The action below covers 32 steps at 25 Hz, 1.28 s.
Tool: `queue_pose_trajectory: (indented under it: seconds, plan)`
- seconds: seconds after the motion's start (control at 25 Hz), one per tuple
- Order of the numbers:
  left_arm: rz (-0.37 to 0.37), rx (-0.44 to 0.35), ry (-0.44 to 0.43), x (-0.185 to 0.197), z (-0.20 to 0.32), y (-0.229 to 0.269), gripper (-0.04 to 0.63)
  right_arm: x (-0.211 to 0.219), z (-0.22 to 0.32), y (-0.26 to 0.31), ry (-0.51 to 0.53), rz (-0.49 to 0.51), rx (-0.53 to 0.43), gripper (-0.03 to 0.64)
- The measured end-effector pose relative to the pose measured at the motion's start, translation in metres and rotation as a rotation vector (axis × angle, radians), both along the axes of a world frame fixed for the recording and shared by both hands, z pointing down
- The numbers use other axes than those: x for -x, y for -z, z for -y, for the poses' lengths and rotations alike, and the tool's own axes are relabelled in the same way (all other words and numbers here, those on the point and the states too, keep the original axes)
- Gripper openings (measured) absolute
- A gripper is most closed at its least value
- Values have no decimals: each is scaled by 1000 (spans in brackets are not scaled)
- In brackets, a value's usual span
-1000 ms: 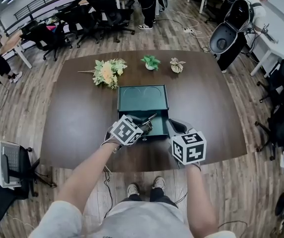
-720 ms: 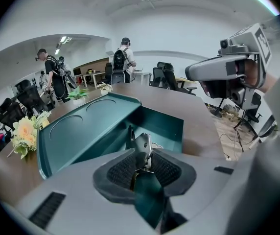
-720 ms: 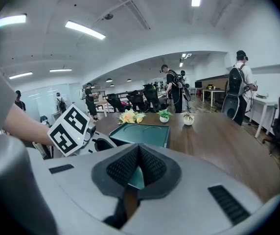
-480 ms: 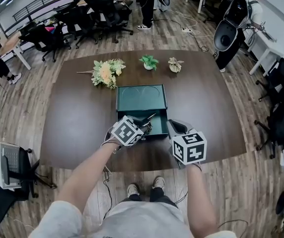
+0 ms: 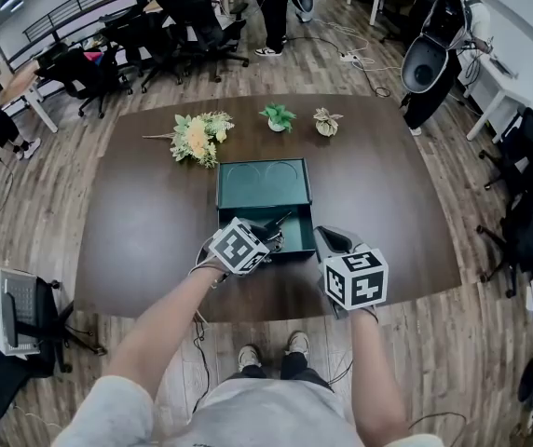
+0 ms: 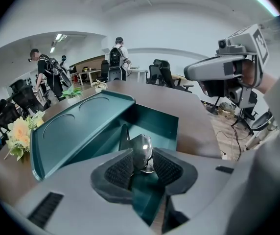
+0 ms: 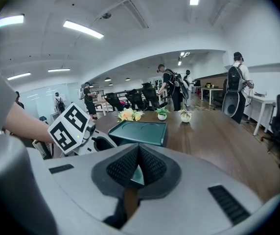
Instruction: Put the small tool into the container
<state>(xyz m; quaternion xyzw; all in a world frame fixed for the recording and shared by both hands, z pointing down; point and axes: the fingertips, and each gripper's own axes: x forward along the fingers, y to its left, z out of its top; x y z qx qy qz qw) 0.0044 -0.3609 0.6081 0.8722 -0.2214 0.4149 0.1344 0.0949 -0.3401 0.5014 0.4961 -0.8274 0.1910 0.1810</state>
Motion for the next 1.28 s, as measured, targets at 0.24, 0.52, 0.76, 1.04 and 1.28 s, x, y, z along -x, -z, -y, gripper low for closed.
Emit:
queue_pose_trajectory:
  seconds: [0.24, 0.52, 0.76, 1.04, 1.28]
  plan:
    - [-3, -5, -4, -1, -2, 2, 124, -3, -1, 1, -4, 1, -4, 5]
    - [-7, -21, 1, 2, -4, 7, 123, 0, -4, 3, 4, 1, -10, 5]
    - [-20, -37, 29, 9, -4, 20, 115, 4, -4, 13, 16, -1, -28, 5]
    - [-62, -79, 82, 17, 2, 40, 101, 11, -1, 22, 32, 4, -52, 5]
    - [-127, -123, 164, 26, 11, 67, 86, 14, 5, 36, 38, 12, -80, 5]
